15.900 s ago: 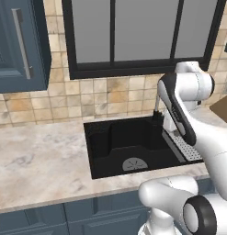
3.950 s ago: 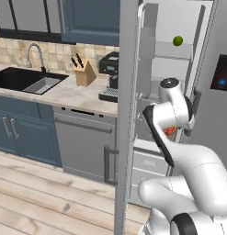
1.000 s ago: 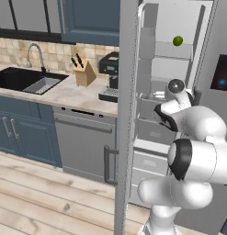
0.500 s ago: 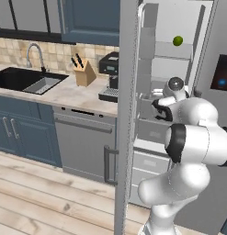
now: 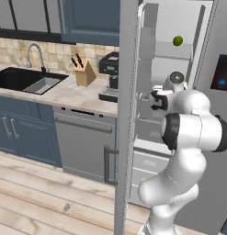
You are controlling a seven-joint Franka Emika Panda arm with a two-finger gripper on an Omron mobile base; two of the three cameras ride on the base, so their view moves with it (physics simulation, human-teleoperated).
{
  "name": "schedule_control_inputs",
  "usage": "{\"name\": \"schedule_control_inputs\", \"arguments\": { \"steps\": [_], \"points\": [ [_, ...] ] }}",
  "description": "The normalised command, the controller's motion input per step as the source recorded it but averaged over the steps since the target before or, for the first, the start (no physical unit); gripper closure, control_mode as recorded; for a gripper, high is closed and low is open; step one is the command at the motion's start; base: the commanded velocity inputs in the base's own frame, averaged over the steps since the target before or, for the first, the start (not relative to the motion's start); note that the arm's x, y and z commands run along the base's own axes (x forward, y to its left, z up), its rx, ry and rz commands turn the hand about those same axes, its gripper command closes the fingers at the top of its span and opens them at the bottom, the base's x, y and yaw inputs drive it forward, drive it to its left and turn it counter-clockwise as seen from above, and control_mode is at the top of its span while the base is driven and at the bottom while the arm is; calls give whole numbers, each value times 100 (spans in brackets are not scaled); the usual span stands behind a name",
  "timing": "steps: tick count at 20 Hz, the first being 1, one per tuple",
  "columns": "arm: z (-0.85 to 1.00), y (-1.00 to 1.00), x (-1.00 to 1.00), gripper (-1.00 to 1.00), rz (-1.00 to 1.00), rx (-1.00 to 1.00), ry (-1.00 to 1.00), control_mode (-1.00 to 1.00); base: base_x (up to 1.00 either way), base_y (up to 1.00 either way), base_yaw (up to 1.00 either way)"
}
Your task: Store the hot dog in the freezer for long-term storage. Close the freezer door after placing the cooked food.
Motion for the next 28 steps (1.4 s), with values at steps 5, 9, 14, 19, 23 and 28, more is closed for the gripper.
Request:
{"name": "schedule_control_inputs", "arguments": {
  "steps": [5,9,14,19,23,28],
  "points": [
    [0,-18,35,100,2,5,9,-100,0,0,0],
    [0,-18,36,100,2,3,4,-100,0,0,0],
    [-12,-2,21,100,1,0,0,-100,0,0,0],
    [-20,0,19,100,0,0,0,-100,0,0,0],
    [-12,0,6,100,1,0,1,-100,0,0,0],
    [-3,0,8,100,1,0,0,-100,0,0,0]
  ]
}}
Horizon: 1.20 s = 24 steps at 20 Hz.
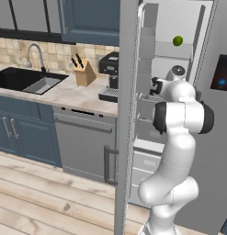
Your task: Store the hot dog in the freezer for long-term storage. Close the freezer door after placing the cooked food.
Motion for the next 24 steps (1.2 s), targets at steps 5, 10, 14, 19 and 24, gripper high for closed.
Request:
{"name": "schedule_control_inputs", "arguments": {
  "steps": [5,10,14,19,24],
  "points": [
    [-2,0,15,100,2,0,0,-100,0,0,0],
    [0,0,24,100,1,0,0,-100,0,0,0],
    [0,0,29,100,0,0,0,-100,0,0,0],
    [0,-6,45,100,0,0,1,-100,0,0,0],
    [-7,-8,47,100,0,0,5,-100,0,0,0]
  ]
}}
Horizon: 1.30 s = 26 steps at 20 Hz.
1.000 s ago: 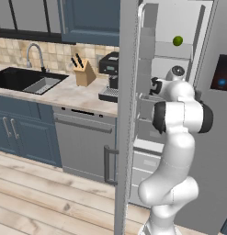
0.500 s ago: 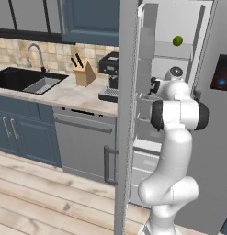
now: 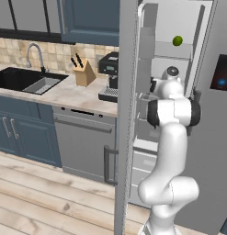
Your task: Store the hot dog in the freezer for long-term storage. Close the freezer door after placing the cooked food.
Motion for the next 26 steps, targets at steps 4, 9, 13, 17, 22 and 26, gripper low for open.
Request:
{"name": "schedule_control_inputs", "arguments": {
  "steps": [4,9,13,17,22,26],
  "points": [
    [-5,0,19,100,0,0,2,-100,0,0,0],
    [-5,0,13,100,0,0,2,-100,0,0,0],
    [-4,0,10,-100,0,0,0,-100,0,0,0],
    [0,0,3,-100,0,0,0,-100,0,0,0],
    [0,0,2,-100,0,0,0,-100,0,0,0],
    [0,0,0,-100,0,0,0,-100,0,0,0]
  ]
}}
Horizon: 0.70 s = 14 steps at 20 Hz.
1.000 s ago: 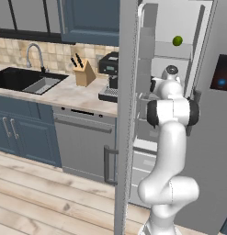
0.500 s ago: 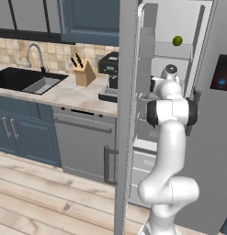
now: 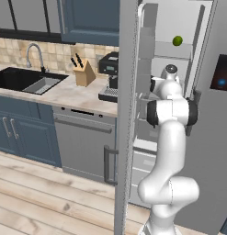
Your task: Store the hot dog in the freezer for long-term storage. Close the freezer door after placing the cooked food.
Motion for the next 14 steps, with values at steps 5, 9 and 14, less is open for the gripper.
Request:
{"name": "schedule_control_inputs", "arguments": {
  "steps": [5,9,14],
  "points": [
    [0,0,-12,-100,-2,0,0,-100,0,0,0],
    [0,6,-52,-100,-5,0,-1,-100,0,0,0],
    [2,23,-57,-100,-3,0,-2,-100,0,0,0]
  ]
}}
